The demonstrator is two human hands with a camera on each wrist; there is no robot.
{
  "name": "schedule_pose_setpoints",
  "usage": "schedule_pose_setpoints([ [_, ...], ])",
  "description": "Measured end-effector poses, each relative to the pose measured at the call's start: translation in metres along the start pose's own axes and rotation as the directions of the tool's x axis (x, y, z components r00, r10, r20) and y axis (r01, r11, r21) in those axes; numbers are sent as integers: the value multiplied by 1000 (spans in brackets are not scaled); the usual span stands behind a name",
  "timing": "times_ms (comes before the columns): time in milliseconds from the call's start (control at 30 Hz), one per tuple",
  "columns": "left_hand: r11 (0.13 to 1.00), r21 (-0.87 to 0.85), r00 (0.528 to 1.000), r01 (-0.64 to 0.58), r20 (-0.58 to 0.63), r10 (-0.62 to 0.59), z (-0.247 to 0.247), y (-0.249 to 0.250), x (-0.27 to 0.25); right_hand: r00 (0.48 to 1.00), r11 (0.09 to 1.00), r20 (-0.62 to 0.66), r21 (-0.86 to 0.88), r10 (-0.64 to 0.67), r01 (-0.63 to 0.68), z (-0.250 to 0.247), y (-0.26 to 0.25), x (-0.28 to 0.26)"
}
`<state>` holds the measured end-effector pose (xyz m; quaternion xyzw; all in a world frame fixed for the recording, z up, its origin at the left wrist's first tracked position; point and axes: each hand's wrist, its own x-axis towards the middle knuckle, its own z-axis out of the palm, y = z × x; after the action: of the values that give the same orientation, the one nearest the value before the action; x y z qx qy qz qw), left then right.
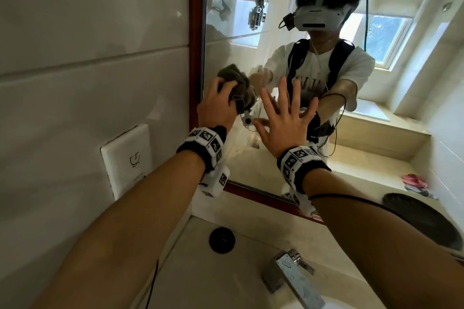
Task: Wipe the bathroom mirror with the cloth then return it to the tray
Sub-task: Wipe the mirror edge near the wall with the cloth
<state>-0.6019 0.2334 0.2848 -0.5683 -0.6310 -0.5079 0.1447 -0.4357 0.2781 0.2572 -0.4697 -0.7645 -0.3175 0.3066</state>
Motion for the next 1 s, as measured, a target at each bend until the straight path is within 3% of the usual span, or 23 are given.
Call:
schedule_pose_setpoints([
  [233,995,-31,993,-98,-74,95,12,2,-8,1000,1000,25,-3,-19,19,4,14,-21],
  [500,985,34,983,-168,83,164,46,-19,-75,999,999,37,-17,-36,37,4,16,-29],
  [833,998,49,941,-27,337,9,58,-40,-123,999,1000,43,-2,13,-13,7,10,-29],
  [900,999,35,945,-16,326,4,55,-39,-118,999,1000,41,-4,29,-28,8,6,-29],
  [1000,990,27,966,142,214,-144,44,-38,-88,998,999,51,0,44,-44,9,0,-30],
])
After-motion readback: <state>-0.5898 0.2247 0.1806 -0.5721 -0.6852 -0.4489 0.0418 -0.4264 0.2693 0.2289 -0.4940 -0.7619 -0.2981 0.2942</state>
